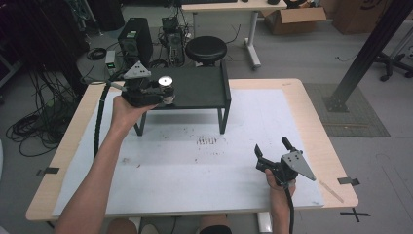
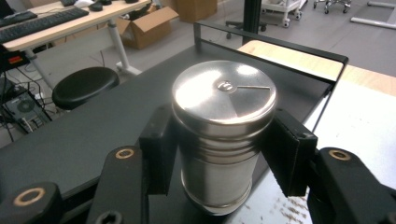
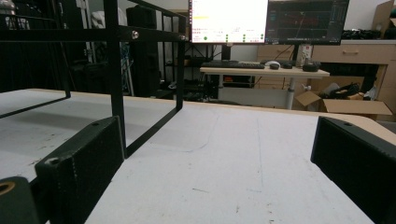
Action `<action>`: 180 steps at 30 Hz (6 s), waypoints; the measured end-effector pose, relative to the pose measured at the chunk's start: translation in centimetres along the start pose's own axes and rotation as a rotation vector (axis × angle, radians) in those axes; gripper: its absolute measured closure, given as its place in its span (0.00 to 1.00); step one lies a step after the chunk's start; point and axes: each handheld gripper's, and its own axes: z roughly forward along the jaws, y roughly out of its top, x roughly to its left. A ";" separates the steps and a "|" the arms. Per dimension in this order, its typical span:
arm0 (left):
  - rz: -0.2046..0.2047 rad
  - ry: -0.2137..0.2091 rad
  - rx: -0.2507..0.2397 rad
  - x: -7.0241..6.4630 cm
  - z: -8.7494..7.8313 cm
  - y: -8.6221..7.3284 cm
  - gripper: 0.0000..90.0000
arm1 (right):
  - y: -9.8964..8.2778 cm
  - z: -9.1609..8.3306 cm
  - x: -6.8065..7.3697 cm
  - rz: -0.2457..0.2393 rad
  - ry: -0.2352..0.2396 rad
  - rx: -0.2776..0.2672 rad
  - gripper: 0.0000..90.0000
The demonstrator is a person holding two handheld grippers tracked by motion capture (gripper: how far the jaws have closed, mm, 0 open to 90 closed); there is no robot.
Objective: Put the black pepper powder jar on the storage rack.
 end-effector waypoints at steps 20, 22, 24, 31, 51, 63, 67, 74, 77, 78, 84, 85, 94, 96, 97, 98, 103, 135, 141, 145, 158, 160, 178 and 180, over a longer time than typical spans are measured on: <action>-0.036 -0.002 0.003 1.6 3.0 0.3 0.55 | 0.0 0.0 0.0 0.002 -0.001 0.003 0.02; -0.049 -0.008 0.011 1.7 3.3 0.1 0.55 | 0.0 0.0 0.0 0.002 -0.001 0.003 0.03; -0.043 -0.005 0.022 1.7 3.4 0.0 0.55 | 0.0 0.0 0.0 0.002 -0.001 0.003 0.03; -0.075 -0.015 0.016 2.0 3.7 -0.1 0.55 | 0.0 0.0 0.0 0.002 -0.001 0.003 0.03; -0.073 -0.012 0.006 1.9 3.9 -0.2 0.54 | 0.0 0.0 0.0 -0.001 -0.001 0.004 0.03; -0.095 -0.007 0.016 1.9 4.1 -0.3 0.36 | 0.0 0.0 0.0 -0.001 0.000 0.004 0.03; -0.111 0.006 0.015 1.9 4.2 -0.3 0.21 | 0.0 0.0 0.0 -0.001 0.001 0.005 0.03; -0.122 0.048 0.007 1.6 4.3 -0.1 0.05 | 0.0 0.0 0.0 -0.002 0.001 0.005 0.03; -0.123 0.034 0.007 1.6 4.3 -0.1 0.04 | 0.0 0.0 0.0 -0.002 0.001 0.005 0.03; -0.123 0.027 0.009 1.5 4.3 -0.1 0.04 | 0.0 0.0 0.0 -0.002 0.001 0.005 0.03; -0.113 0.025 -0.008 1.3 3.8 0.2 0.04 | 0.0 0.0 0.0 -0.002 0.001 0.005 0.03; -0.109 0.023 -0.021 1.3 3.3 0.3 0.04 | 0.0 0.0 0.0 -0.002 0.001 0.005 0.03; -0.078 0.034 -0.046 0.8 0.9 0.8 0.04 | 0.0 0.0 0.0 -0.004 0.002 0.005 0.03; -0.082 0.033 -0.060 0.8 0.4 0.7 0.04 | 0.0 0.0 0.0 -0.004 0.001 0.005 0.03; -0.085 0.031 -0.064 0.8 0.1 0.7 0.04 | 0.0 0.0 0.0 -0.003 0.001 0.005 0.03; -0.085 0.031 -0.064 0.8 0.1 0.7 0.04 | 0.0 0.0 0.0 -0.003 0.001 0.005 0.03; -0.081 0.045 -0.070 0.8 -1.2 0.0 0.04 | 0.0 0.0 0.0 -0.004 0.002 0.005 0.03; -0.106 0.123 -0.199 -0.4 -10.1 -5.4 0.04 | 0.0 0.0 0.1 -0.006 0.001 0.006 0.03; -0.114 0.150 -0.207 -0.7 -11.0 -7.3 0.05 | 0.0 0.0 0.1 -0.007 0.002 0.005 0.03; -0.124 0.163 -0.207 -0.6 -11.3 -8.5 0.05 | 0.0 0.0 0.1 -0.005 0.001 0.005 0.03; -0.134 0.222 -0.249 -0.3 -12.6 -14.3 0.04 | 0.0 0.1 0.1 -0.008 0.001 0.006 0.03; -0.136 0.225 -0.250 -0.4 -12.6 -14.7 0.04 | 0.0 0.0 0.1 -0.008 0.001 0.006 0.03; -0.154 0.296 -0.337 -0.9 -12.5 -22.1 0.05 | 0.0 0.0 0.1 -0.008 0.001 0.006 0.03; -0.148 0.296 -0.351 -1.1 -12.5 -22.5 0.05 | 0.0 0.0 0.1 -0.008 0.001 0.006 0.03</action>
